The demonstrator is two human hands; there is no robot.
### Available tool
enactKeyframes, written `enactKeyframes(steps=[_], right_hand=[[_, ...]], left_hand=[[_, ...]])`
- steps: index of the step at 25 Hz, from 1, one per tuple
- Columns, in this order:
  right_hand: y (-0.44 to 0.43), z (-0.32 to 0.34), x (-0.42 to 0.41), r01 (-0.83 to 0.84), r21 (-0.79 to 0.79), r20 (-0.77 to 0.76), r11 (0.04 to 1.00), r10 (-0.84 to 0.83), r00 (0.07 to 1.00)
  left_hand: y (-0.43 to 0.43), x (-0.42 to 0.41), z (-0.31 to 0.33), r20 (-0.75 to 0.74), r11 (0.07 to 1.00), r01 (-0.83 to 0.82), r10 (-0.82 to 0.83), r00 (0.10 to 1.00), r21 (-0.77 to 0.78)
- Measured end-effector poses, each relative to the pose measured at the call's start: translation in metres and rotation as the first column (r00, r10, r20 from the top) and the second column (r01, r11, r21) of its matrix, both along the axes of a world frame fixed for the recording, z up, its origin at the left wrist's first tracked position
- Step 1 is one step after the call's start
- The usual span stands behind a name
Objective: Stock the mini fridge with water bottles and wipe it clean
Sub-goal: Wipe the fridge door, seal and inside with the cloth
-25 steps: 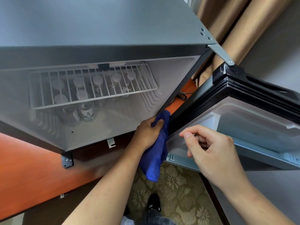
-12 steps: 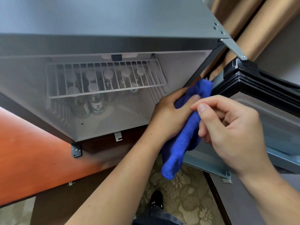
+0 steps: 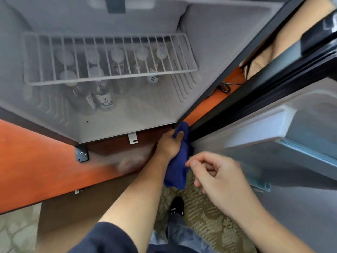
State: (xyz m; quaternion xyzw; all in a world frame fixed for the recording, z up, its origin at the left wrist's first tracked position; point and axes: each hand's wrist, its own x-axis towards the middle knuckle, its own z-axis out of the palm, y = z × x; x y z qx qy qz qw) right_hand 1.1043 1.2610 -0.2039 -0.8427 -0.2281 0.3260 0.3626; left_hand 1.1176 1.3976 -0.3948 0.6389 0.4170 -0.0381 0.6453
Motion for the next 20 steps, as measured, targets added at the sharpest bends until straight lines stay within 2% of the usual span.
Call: enactKeyframes(steps=[3, 7, 11, 13, 17, 20], right_hand=[[-0.002, -0.018, 0.000, -0.021, -0.077, -0.025, 0.997, 0.019, 0.999], [-0.007, -0.035, 0.010, 0.036, -0.125, -0.058, 0.991, -0.043, 0.997], [-0.012, -0.036, 0.014, 0.057, -0.084, -0.090, 0.995, -0.065, 0.994], [-0.010, -0.028, 0.014, 0.074, -0.027, -0.082, 0.997, -0.076, 0.994], [-0.003, 0.005, 0.015, 0.064, 0.169, 0.041, 0.984, -0.072, 0.997], [0.003, 0.034, 0.013, 0.008, 0.295, 0.165, 0.955, -0.059, 0.984]], left_hand=[[-0.003, 0.003, -0.023, -0.094, 1.000, 0.003, -0.004, 0.996, -0.013], [0.002, 0.006, -0.016, -0.101, 1.000, -0.008, 0.005, 0.995, -0.023], [0.005, -0.003, 0.027, 0.053, 0.996, -0.034, 0.038, 0.998, -0.076], [0.005, -0.005, 0.058, 0.140, 0.998, -0.035, 0.041, 0.989, -0.043], [0.007, -0.009, 0.127, 0.298, 0.997, -0.011, -0.013, 0.954, 0.076], [0.008, -0.013, 0.178, 0.412, 0.995, -0.016, -0.026, 0.911, 0.099]])
